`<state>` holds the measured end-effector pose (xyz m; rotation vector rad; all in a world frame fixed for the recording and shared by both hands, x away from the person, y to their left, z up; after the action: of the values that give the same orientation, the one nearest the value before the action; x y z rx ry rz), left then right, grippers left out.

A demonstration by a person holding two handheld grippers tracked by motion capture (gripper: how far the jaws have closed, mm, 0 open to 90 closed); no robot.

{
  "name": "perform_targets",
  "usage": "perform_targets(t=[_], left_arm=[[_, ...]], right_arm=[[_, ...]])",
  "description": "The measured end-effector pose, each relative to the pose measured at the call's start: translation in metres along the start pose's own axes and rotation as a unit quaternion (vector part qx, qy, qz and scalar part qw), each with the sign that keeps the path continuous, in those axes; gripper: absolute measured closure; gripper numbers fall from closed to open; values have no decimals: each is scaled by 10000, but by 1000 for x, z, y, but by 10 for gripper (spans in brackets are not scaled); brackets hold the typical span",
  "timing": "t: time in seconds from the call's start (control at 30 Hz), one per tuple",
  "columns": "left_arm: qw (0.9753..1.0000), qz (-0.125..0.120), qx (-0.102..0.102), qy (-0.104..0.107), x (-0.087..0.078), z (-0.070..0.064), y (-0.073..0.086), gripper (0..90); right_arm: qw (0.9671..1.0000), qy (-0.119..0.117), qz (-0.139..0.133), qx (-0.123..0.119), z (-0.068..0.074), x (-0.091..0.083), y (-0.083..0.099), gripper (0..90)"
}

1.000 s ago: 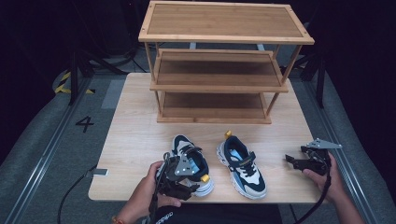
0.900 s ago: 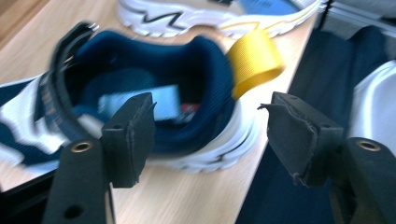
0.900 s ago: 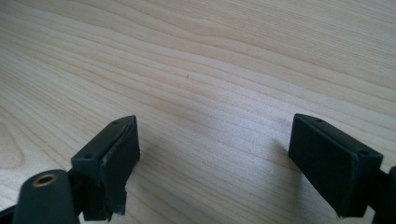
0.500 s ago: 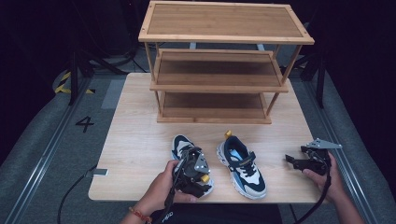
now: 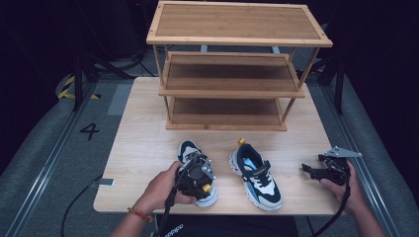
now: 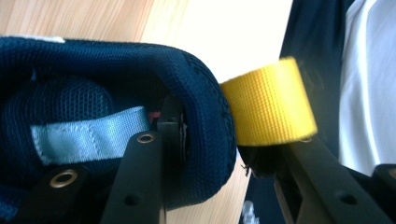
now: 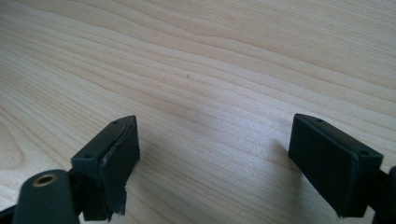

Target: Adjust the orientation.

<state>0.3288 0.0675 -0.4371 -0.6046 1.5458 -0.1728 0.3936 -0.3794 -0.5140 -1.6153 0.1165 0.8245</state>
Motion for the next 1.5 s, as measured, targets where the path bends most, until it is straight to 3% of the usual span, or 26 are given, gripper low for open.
perform_targets(t=[0.13, 0.17, 0.3, 0.6, 0.77, 0.9, 1.03, 1.5], left_arm=[[9999, 101, -72, -26, -6, 8, 5, 585], [9999, -5, -141, -32, -7, 8, 4, 574], [9997, -56, -232, -105, -7, 8, -1, 483], [9997, 189, -75, 154, 0, 7, -3, 654], [9986, 404, 244, 252, -1, 7, -1, 715], [9988, 383, 222, 203, -1, 7, -3, 716], [9985, 355, 353, 204, -3, 5, -7, 717], [9966, 242, 788, 13, -36, -7, -35, 717]], right_arm=[[10000, 0, 1, 1, 0, 0, 0, 166], [10000, -1, 1, -1, 0, 0, 0, 166], [10000, 0, 0, -1, 0, 0, 0, 166], [10000, -2, 1, -1, 0, 0, 0, 166], [10000, -2, 1, -2, 0, 0, 0, 166], [10000, -1, 0, -2, 0, 0, 0, 167], [10000, -4, 0, -3, 0, 0, 0, 167], [10000, -4, 1, -2, 0, 0, 0, 167]])
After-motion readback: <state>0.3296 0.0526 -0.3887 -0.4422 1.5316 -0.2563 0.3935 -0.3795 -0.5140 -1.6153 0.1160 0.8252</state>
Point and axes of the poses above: each handheld gripper's, and its own axes: x roughly forward along the jaws, y roughly out of its underside, z roughly to its left, the point moved 4 cm from there along x, roughly forward along the jaws, and after that the axes turned 8 degrees about -z, right-handed, at the moved point
